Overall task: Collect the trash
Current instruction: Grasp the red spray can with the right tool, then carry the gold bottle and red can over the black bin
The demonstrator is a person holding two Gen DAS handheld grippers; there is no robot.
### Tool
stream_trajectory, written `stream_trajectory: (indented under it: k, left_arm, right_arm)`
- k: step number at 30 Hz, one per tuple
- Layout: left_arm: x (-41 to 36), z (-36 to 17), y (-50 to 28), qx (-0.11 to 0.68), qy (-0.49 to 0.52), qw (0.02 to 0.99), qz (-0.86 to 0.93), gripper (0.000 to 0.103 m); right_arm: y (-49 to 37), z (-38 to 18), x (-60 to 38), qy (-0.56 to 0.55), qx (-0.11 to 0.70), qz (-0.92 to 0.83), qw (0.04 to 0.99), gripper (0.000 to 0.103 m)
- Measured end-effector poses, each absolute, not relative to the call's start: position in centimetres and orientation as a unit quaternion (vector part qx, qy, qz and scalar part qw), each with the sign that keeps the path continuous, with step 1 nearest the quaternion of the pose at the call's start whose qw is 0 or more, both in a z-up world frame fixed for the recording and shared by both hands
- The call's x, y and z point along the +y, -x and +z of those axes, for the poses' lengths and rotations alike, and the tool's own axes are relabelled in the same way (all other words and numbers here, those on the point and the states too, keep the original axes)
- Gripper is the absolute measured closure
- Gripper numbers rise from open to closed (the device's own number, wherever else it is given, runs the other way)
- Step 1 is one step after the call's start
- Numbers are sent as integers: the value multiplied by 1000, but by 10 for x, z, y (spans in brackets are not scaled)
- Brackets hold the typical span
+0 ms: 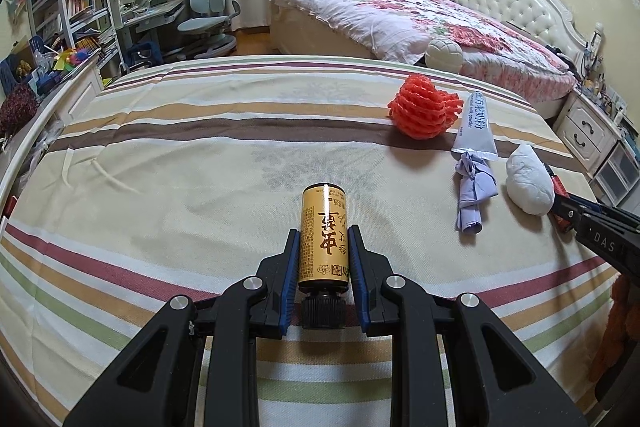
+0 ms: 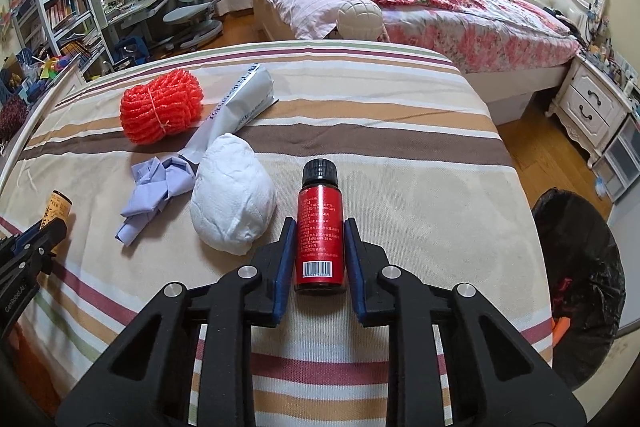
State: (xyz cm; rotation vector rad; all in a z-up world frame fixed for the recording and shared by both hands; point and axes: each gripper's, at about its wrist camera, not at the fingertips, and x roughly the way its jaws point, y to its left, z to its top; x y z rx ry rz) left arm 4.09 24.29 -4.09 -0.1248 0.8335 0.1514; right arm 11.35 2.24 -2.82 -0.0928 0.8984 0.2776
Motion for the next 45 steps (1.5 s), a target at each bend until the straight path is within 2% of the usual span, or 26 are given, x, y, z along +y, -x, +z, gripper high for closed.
stream_trajectory:
  k: [17,28,45]
  left_arm:
    - [191,-24,-34,387,56,920,19,78]
    - [114,-10,-42,370,32,927,-57,78]
    - [-25,-9,-73,360,-22,917,-170,78]
  right_arm:
    - [-86,-16,-30,20,417,106,903,80]
    - [-70,-2,-103,-3,395,42,918,80]
    - [-68,-10,-215,-56,385,-58,919,80]
